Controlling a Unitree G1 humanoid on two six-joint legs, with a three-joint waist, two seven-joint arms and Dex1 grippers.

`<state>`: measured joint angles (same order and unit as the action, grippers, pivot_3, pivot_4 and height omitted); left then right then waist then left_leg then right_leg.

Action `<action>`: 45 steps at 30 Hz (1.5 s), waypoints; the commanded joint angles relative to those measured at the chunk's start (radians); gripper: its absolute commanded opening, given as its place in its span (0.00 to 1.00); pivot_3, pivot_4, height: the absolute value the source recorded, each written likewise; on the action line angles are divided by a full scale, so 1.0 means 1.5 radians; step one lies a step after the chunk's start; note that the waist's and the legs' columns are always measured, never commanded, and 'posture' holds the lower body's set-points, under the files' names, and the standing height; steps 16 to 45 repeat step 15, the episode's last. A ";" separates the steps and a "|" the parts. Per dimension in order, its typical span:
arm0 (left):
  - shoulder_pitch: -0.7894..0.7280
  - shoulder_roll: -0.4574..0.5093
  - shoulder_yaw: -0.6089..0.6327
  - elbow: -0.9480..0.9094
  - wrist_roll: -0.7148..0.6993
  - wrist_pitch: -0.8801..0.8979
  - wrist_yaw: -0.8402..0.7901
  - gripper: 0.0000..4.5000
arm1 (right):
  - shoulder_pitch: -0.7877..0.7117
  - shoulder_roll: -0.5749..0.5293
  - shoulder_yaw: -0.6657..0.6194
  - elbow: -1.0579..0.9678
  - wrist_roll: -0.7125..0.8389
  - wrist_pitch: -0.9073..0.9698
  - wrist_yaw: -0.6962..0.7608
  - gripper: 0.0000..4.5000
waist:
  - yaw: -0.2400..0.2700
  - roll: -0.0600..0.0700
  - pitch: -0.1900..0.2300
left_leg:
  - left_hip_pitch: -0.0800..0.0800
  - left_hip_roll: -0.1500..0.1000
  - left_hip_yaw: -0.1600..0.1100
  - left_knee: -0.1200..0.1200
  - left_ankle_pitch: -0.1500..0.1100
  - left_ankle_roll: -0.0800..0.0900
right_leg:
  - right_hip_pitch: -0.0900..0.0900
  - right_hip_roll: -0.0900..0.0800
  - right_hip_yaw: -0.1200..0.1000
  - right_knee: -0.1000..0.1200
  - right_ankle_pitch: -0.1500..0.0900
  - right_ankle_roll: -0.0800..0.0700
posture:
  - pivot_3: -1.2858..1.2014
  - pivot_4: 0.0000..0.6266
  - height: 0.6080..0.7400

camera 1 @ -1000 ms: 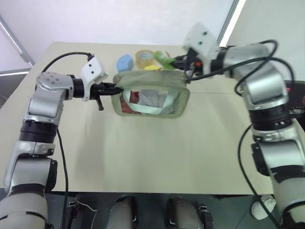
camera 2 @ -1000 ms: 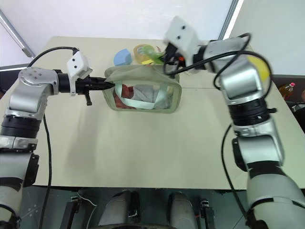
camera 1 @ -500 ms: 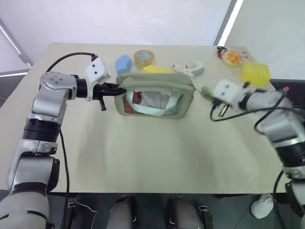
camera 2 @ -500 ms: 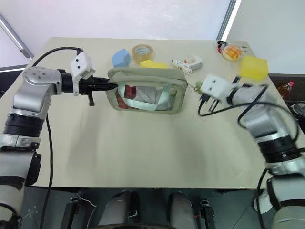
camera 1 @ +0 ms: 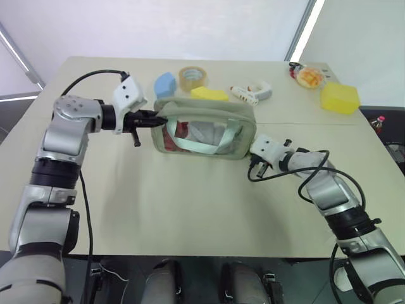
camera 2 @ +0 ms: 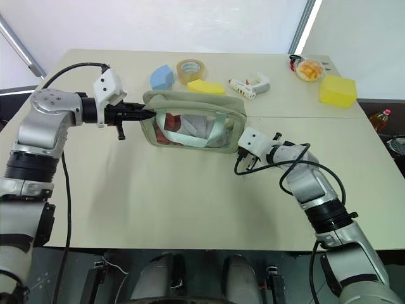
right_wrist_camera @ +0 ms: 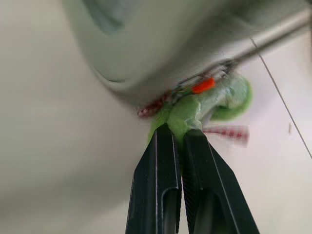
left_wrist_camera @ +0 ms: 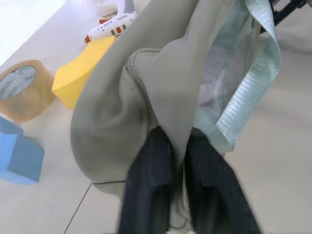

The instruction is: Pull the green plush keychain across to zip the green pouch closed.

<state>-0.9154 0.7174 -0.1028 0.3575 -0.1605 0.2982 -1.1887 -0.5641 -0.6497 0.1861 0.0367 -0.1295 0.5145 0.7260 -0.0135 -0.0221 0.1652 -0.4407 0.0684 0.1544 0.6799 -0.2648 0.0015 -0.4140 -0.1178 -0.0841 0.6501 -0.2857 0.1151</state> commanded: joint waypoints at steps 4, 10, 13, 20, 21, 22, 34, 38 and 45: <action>-0.018 0.057 0.043 -0.013 -0.042 0.061 -0.044 0.89 | -0.050 -0.095 -0.155 -0.165 0.190 0.169 0.143 0.76 | 0.001 0.001 0.001 | -0.001 0.000 0.000 0.000 0.000 0.000 | -0.001 0.000 0.000 0.000 0.000 0.000 | 0.52 0.24 1.00; -0.032 0.088 0.095 -0.019 -0.094 0.146 -0.043 1.00 | -0.089 -0.157 -0.229 -0.269 0.325 0.306 0.182 0.99 | 0.001 0.000 0.000 | -0.001 0.000 -0.001 0.000 0.000 0.000 | 0.000 0.000 0.000 0.000 0.000 0.000 | 0.52 0.24 1.00; -0.017 0.099 0.104 -0.036 -0.101 0.170 -0.036 1.00 | -0.110 -0.169 -0.234 -0.276 0.340 0.328 0.157 0.99 | 0.002 0.000 0.000 | -0.001 0.000 -0.001 0.000 0.000 0.000 | -0.001 0.000 0.000 0.000 0.000 0.000 | 0.52 0.24 1.00; -0.010 0.096 0.109 -0.047 -0.108 0.180 -0.027 1.00 | -0.116 -0.170 -0.234 -0.276 0.345 0.330 0.139 0.99 | 0.002 0.000 0.000 | -0.001 0.000 -0.001 0.000 0.000 0.000 | -0.001 0.000 0.000 0.000 0.000 0.000 | 0.52 0.24 1.00; -0.010 0.096 0.109 -0.047 -0.108 0.180 -0.027 1.00 | -0.116 -0.170 -0.234 -0.276 0.345 0.330 0.139 0.99 | 0.002 0.000 0.000 | -0.001 0.000 -0.001 0.000 0.000 0.000 | -0.001 0.000 0.000 0.000 0.000 0.000 | 0.52 0.24 1.00; -0.010 0.096 0.109 -0.047 -0.108 0.180 -0.027 1.00 | -0.116 -0.170 -0.234 -0.276 0.345 0.330 0.139 0.99 | 0.002 0.000 0.000 | -0.001 0.000 -0.001 0.000 0.000 0.000 | -0.001 0.000 0.000 0.000 0.000 0.000 | 0.52 0.24 1.00; -0.010 0.096 0.109 -0.047 -0.108 0.180 -0.027 1.00 | -0.116 -0.170 -0.234 -0.276 0.345 0.330 0.139 0.99 | 0.002 0.000 0.000 | -0.001 0.000 -0.001 0.000 0.000 0.000 | -0.001 0.000 0.000 0.000 0.000 0.000 | 0.52 0.24 1.00; -0.010 0.096 0.109 -0.047 -0.108 0.180 -0.027 1.00 | -0.116 -0.170 -0.234 -0.276 0.345 0.330 0.139 0.99 | 0.002 0.000 0.000 | -0.001 0.000 -0.001 0.000 0.000 0.000 | -0.001 0.000 0.000 0.000 0.000 0.000 | 0.52 0.24 1.00; -0.010 0.096 0.109 -0.047 -0.108 0.180 -0.027 1.00 | -0.116 -0.170 -0.234 -0.276 0.345 0.330 0.139 0.99 | 0.002 0.000 0.000 | -0.001 0.000 -0.001 0.000 0.000 0.000 | -0.001 0.000 0.000 0.000 0.000 0.000 | 0.52 0.24 1.00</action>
